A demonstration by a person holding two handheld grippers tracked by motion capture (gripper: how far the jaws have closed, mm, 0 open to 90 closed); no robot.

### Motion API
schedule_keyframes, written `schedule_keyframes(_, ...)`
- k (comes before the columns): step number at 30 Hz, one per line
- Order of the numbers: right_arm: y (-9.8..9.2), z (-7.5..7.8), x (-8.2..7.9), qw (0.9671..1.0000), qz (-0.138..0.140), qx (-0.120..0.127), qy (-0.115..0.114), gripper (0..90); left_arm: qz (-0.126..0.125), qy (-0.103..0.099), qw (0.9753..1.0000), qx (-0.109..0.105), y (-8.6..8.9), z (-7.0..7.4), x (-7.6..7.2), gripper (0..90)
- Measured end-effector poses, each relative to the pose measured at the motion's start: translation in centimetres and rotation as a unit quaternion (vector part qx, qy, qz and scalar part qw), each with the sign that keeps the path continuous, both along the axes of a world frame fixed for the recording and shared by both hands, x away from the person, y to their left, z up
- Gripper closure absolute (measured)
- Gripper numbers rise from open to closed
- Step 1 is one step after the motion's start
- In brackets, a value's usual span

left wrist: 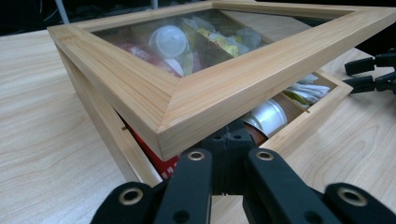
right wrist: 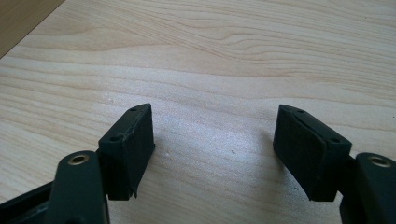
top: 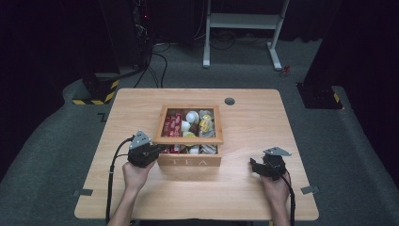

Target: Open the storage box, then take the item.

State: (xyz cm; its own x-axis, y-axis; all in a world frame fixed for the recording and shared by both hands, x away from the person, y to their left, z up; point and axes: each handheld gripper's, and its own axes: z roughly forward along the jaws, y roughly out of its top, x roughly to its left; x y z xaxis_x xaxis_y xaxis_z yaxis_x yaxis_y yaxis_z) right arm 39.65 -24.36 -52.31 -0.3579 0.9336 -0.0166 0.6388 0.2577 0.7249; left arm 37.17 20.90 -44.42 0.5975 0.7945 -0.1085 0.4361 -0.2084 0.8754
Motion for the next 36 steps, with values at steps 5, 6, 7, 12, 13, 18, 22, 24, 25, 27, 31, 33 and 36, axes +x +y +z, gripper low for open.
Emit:
schedule_keyframes(5, 0.0, 0.0, 0.0, 1.0000, 0.000, 0.000, 0.000, 28.9, 0.002, -0.006, 1.0000, -0.007, 0.0, 0.2, 0.1, 90.0)
schedule_keyframes(6, 0.0, 0.0, 0.0, 1.0000, 0.000, 0.000, 0.000, 28.9, 0.002, -0.007, 0.9999, -0.009, 0.0, 0.2, 0.1, 90.0)
schedule_keyframes(7, 0.0, 0.0, 0.0, 1.0000, 0.000, 0.000, 0.000, 28.9, 0.001, -0.008, 0.9999, -0.010, 0.0, 0.2, 0.1, 90.0)
schedule_keyframes(12, 0.0, 0.0, 0.0, 1.0000, -0.001, 0.001, 0.001, 28.9, 0.001, -0.008, 1.0000, -0.005, -0.1, 0.6, 0.2, 90.0)
schedule_keyframes(13, 0.0, 0.0, 0.0, 1.0000, -0.001, 0.000, 0.000, 28.9, 0.002, -0.010, 0.9999, -0.004, -0.1, 0.6, 0.2, 90.0)
schedule_keyframes(18, 0.0, 0.0, 0.0, 1.0000, 0.000, 0.001, 0.001, 28.9, 0.000, -0.008, 1.0000, -0.003, -0.1, 0.9, 0.4, 90.0)
schedule_keyframes(22, 0.0, 0.0, 0.0, 1.0000, -0.001, 0.001, 0.003, 28.5, -0.004, -0.007, 0.9999, -0.010, 0.1, 1.4, 0.6, 90.0)
schedule_keyframes(24, 0.0, 0.0, 0.0, 1.0000, -0.001, 0.001, 0.003, 28.3, -0.003, -0.009, 0.9999, -0.009, 0.0, 1.5, 0.7, 90.0)
schedule_keyframes(25, 0.0, 0.0, 0.0, 1.0000, 0.002, 0.001, 0.003, 26.9, -0.004, -0.010, 0.9999, -0.009, 0.0, 1.6, 0.7, 90.0)
schedule_keyframes(27, 0.1, 0.0, 0.0, 1.0000, 0.004, 0.000, 0.004, 25.7, -0.004, -0.011, 0.9999, -0.008, 0.0, 1.8, 0.8, 90.0)
schedule_keyframes(31, 0.0, 0.0, 0.0, 0.9999, 0.009, 0.000, 0.005, 25.0, -0.005, -0.014, 0.9999, -0.006, -0.1, 2.4, 1.1, 90.0)
schedule_keyframes(33, 0.0, 0.0, 0.0, 0.9999, 0.009, 0.000, 0.005, 25.0, -0.005, -0.013, 0.9999, -0.009, -0.1, 2.5, 1.1, 90.0)
schedule_keyframes(36, 0.0, 0.0, 0.1, 0.9999, 0.010, 0.000, 0.006, 25.0, -0.006, -0.016, 0.9998, -0.011, -0.1, 2.7, 1.3, 90.0)
